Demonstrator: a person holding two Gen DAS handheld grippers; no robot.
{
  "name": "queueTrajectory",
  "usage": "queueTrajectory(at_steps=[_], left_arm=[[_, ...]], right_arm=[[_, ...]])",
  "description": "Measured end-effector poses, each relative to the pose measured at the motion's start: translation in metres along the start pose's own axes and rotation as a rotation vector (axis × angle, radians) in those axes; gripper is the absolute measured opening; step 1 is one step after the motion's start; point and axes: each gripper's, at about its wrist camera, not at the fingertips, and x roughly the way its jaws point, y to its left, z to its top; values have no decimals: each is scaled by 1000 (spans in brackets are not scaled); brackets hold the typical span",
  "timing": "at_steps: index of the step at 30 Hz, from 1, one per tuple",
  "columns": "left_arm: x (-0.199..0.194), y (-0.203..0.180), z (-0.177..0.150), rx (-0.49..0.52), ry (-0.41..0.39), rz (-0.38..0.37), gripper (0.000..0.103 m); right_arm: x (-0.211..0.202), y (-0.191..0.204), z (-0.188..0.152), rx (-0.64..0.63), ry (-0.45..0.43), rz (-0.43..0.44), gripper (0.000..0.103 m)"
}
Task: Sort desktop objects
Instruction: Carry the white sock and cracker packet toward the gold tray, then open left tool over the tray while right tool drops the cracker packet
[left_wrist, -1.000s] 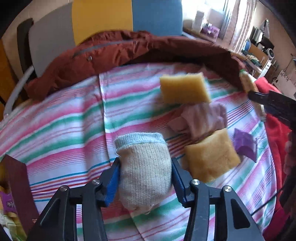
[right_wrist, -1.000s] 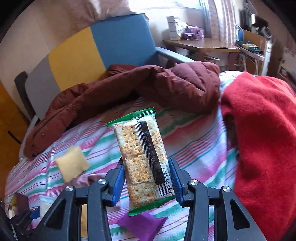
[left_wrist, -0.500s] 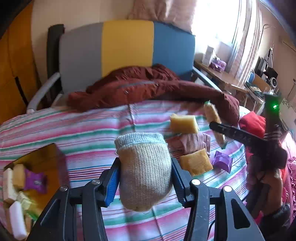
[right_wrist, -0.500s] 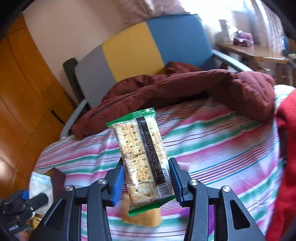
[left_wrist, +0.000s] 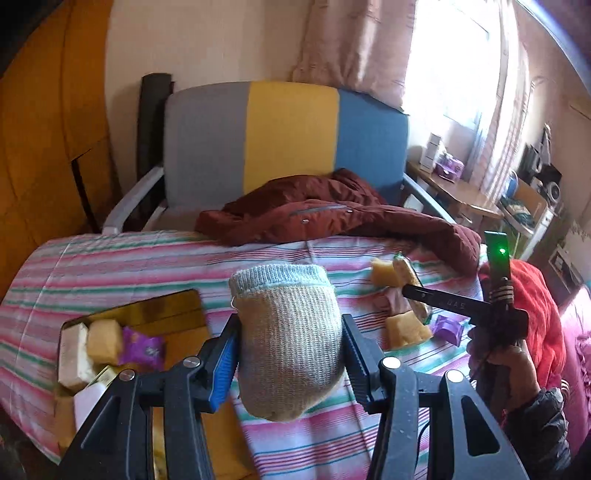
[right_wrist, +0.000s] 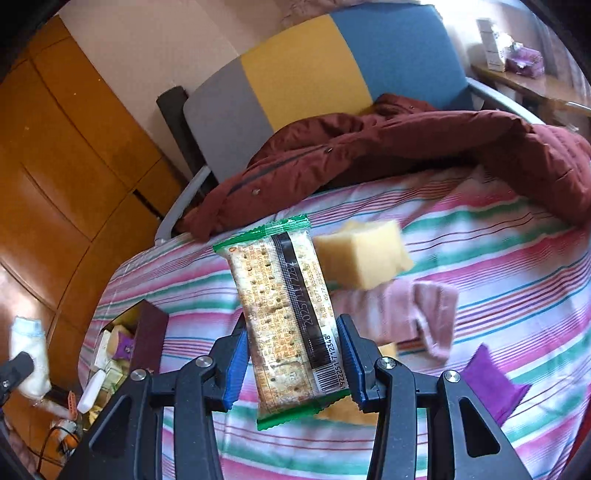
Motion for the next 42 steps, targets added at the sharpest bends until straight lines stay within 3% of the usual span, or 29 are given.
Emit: queueTrajectory(at_steps=[8,21,24,29,30,33,42], left_arm=[[-3,73,-26,-114,41,69,52],[8,178,-53,-252,83,181,52],[19,195,-53,-263,105,210,53],[30,212,-50,-297,107,189,59],[30,213,-50,-300,107,188,64],[23,217,-52,-310,72,194,79],[-2,213,-74,-333,54,199,78]], right_arm=[[10,60,-19,-62,78,54,46],[55,216,-60,-260,243,198,46],[74,244,-65,-289,269,176,46],[109,260,-50,-197,256,160,52],[111,260,-47,-174,253,170,59],[112,262,-47,-176,236,151,61],[88,247,-80,-198,229,100,67]])
